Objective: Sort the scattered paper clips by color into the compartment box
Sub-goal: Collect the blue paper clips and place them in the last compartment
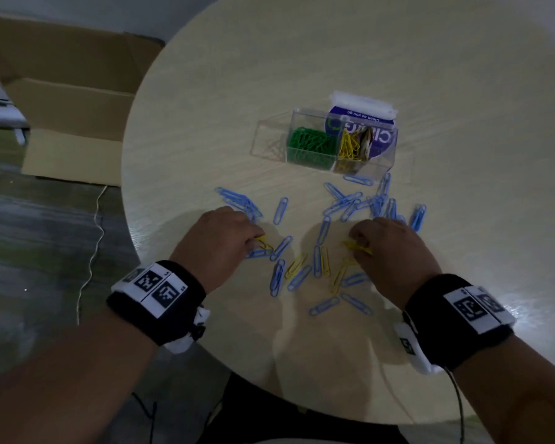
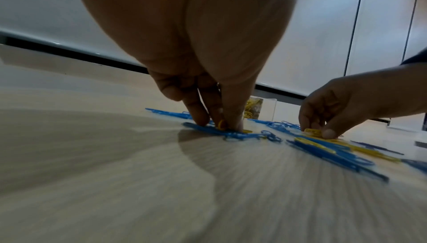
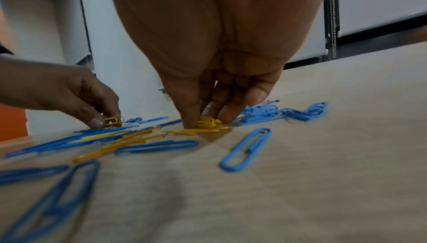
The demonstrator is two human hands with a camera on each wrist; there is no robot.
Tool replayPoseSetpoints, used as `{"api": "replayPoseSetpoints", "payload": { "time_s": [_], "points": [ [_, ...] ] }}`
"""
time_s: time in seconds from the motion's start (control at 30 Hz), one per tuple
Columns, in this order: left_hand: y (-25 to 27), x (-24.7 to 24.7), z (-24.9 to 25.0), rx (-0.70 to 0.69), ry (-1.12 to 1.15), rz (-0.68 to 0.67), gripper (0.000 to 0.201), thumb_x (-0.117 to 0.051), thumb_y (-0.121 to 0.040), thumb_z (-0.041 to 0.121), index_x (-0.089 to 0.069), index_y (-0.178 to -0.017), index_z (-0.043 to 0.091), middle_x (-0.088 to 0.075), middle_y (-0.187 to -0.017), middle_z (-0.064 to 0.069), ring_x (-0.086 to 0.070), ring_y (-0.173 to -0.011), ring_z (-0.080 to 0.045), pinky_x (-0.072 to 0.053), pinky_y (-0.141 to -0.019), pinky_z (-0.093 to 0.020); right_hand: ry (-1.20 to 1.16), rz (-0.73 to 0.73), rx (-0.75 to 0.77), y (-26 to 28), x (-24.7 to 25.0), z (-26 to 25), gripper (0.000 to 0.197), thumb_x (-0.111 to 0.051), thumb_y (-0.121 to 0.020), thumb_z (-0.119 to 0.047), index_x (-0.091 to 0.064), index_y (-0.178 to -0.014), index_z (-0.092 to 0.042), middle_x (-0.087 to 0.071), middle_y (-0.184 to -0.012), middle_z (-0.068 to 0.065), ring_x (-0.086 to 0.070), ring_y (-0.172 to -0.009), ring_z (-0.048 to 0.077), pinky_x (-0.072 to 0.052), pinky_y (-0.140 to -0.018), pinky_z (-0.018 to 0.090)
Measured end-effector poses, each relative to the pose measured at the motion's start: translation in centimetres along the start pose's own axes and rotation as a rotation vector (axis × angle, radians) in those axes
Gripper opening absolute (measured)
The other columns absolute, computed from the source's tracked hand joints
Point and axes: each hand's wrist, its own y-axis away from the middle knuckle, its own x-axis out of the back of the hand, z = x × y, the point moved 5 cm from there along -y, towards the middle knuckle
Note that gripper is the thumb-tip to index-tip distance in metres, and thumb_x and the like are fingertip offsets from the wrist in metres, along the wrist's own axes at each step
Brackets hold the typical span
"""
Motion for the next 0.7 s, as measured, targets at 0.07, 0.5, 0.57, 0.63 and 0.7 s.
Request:
{"api": "replayPoseSetpoints", "payload": {
  "time_s": [0.07,0.5,0.57,0.63,0.7],
  "points": [
    [0.2,0.1,0.1,0.008,-0.032,-0.015,0.020,-0.062,-0.078,0.030,-0.073,-0.092,0.021,-0.067,-0.080,-0.002,-0.061,-0.077,-0.031,-0.051,-0.070,-0.040,-0.048,-0.001,-0.046,0.2,0.1,0.1,0.016,-0.066,-0.076,-0.016,-0.067,-0.091,-0.016,-0.063,-0.085,0.008,-0.060,-0.084,0.031,-0.046,-0.074,0.034],
    [-2.0,1.8,2.6,0.078,0.029,-0.131,0.013,-0.060,-0.085,0.022,-0.049,-0.079,0.018,-0.051,-0.078,0.000,-0.050,-0.079,-0.026,-0.041,-0.061,-0.036,-0.023,-0.037,-0.060,0.0,0.6,-0.2,0.016,-0.057,-0.081,-0.020,-0.061,-0.095,-0.014,-0.063,-0.092,0.010,-0.060,-0.088,0.034,-0.049,-0.071,0.039],
    [-2.9,2.9,3.2,0.098,0.174,-0.074,0.012,-0.060,-0.089,0.022,-0.052,-0.081,0.020,-0.053,-0.075,0.001,-0.051,-0.071,-0.022,-0.039,-0.061,-0.034,-0.104,0.012,-0.104,0.2,1.2,0.6,0.018,-0.059,-0.080,-0.021,-0.064,-0.097,-0.018,-0.067,-0.095,0.006,-0.062,-0.089,0.030,-0.048,-0.073,0.034],
    [-4.6,4.4,4.1,0.113,0.290,0.045,0.011,-0.065,-0.089,0.024,-0.058,-0.081,0.020,-0.059,-0.073,0.003,-0.053,-0.067,-0.016,-0.041,-0.064,-0.031,-0.228,0.095,-0.172,0.5,2.2,1.7,0.021,-0.063,-0.076,-0.021,-0.066,-0.096,-0.022,-0.070,-0.088,0.002,-0.066,-0.084,0.027,-0.052,-0.073,0.034],
    [-6.9,5.8,4.8,0.157,0.389,0.179,0.009,-0.069,-0.086,0.025,-0.063,-0.081,0.020,-0.062,-0.071,0.006,-0.056,-0.065,-0.011,-0.044,-0.064,-0.024,-0.341,0.192,-0.230,0.4,3.4,2.6,0.020,-0.066,-0.074,-0.019,-0.065,-0.093,-0.025,-0.069,-0.077,-0.003,-0.067,-0.076,0.023,-0.053,-0.070,0.036]
  ]
}}
